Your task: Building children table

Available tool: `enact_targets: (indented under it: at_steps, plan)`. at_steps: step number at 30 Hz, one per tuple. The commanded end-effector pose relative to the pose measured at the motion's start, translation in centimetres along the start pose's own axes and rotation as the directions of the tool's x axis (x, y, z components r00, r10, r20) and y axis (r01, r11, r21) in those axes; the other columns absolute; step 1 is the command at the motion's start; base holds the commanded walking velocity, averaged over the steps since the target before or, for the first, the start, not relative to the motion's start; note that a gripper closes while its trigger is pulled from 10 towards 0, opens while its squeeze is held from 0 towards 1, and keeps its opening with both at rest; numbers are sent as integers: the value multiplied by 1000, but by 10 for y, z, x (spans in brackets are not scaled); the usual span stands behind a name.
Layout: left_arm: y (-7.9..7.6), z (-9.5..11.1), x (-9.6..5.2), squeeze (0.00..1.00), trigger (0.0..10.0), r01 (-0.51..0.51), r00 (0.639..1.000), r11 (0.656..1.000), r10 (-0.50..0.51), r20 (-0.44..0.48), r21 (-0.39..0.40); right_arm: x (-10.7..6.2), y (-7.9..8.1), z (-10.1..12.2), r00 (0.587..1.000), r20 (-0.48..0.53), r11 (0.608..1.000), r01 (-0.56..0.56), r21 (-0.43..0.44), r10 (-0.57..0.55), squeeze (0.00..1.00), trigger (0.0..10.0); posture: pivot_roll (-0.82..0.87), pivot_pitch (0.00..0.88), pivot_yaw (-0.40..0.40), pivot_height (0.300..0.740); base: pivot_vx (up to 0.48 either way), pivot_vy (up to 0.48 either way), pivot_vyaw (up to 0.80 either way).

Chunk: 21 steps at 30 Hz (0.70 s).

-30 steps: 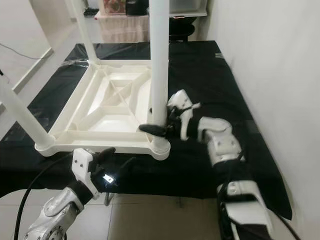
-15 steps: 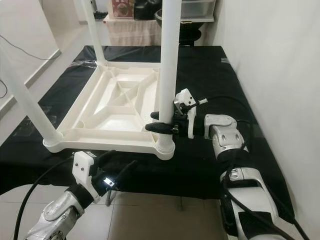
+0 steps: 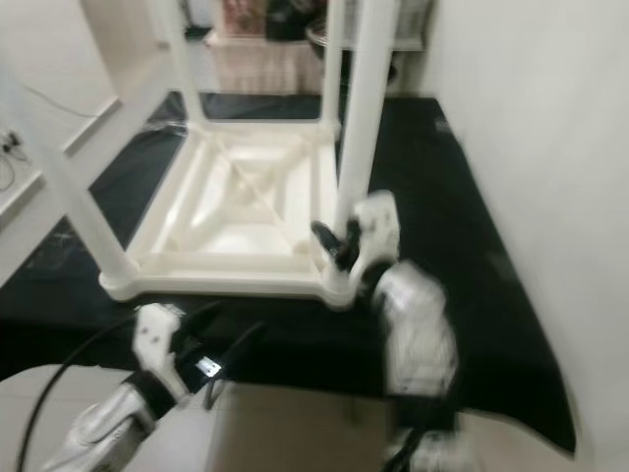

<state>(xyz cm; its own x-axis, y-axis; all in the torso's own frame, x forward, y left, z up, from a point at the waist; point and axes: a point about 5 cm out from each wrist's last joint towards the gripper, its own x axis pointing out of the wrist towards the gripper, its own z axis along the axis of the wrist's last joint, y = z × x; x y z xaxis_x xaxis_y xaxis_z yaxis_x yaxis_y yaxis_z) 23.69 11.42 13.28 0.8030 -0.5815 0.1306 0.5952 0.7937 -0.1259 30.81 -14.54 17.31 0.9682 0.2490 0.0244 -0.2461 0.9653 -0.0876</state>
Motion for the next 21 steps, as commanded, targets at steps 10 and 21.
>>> enact_targets:
  at_steps: [10, 21]
  plan:
    - [0, -4, 2, 0, 10000, -4, 1000, 1000, 4, -17, 3, 12, 40, -28, 968, -156, 975, -177, 132, 197, 1000, 10000, -35, 108, 8, 740, 0, 0, 0]
    - [-3, -5, 6, 0, 10000, 20, 1000, 1000, -20, -18, -2, 20, 29, 22, 807, -12, 807, -590, 9, 590, 1000, 10000, -51, 104, 5, 740, 0, 0, 0]
